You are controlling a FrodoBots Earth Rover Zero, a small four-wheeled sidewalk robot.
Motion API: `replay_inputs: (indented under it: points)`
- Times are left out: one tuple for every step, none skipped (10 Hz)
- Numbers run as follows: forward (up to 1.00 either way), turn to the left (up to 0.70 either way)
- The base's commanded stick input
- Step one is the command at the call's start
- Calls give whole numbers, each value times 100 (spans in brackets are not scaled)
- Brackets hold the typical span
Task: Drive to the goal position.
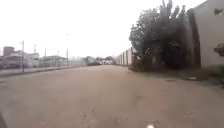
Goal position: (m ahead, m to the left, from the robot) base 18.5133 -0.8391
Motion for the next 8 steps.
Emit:
replay_inputs:
  points:
    - [100,0]
    - [100,0]
    - [100,0]
    - [100,0]
    - [100,0]
    - [100,0]
    - [100,0]
    - [100,0]
